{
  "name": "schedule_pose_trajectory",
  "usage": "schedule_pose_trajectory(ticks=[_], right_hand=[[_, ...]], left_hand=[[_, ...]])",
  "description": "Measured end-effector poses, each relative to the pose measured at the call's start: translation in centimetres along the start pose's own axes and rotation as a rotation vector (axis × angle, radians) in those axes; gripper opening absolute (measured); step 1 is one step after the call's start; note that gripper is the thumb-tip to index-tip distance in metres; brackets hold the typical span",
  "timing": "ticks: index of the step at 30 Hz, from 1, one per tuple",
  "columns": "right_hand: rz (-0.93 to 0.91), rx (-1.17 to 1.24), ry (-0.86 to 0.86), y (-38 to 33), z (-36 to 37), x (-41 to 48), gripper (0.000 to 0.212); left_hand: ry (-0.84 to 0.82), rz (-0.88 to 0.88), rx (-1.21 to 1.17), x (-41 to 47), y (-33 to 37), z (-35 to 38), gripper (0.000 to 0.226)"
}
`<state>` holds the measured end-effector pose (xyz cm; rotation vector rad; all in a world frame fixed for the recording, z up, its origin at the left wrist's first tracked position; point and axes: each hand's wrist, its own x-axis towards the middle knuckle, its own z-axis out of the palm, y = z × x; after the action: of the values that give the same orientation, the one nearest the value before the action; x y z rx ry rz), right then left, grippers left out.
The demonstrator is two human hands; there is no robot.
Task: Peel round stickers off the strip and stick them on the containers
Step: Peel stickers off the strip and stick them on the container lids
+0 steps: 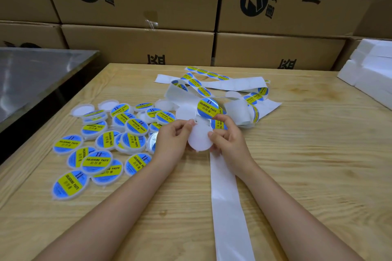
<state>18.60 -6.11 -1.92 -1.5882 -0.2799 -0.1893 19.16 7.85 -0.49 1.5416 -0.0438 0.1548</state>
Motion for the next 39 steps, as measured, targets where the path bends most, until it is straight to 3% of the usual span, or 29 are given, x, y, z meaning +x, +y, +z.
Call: schedule_pose_trajectory(ticks=[7,12,16,19,39], right_hand=[[0.011,0.01,0.07,-0.1,-0.3,0.2,0.03],[-0.007,-0.021,0.106,0.2,0.3,0.3,0.022],[-0.024,-0.016,0.263,0.0,0.4,0.6,0.01],[-0.015,-0.017,0.28,0.2,0.4,0.5,0.018],[-0.015,-0.157,0.294,0.8,0.4,0.5,0.025]], left_hand=[[-0.107,-0.2,-0.203,0.1,0.2,-0.1,0.023],[-0.037,-0.189,-0.262,-0.3,0.2,0.2,0.023],[0.046,-0.176,-0.305,-0.2,0.0,0.3,0.02],[0.072,-0.175,-0.356,0.0,0.1,0.4,0.021],[-0.005,-0.154,-0.386,-0.6,0.3,0.9,0.011]])
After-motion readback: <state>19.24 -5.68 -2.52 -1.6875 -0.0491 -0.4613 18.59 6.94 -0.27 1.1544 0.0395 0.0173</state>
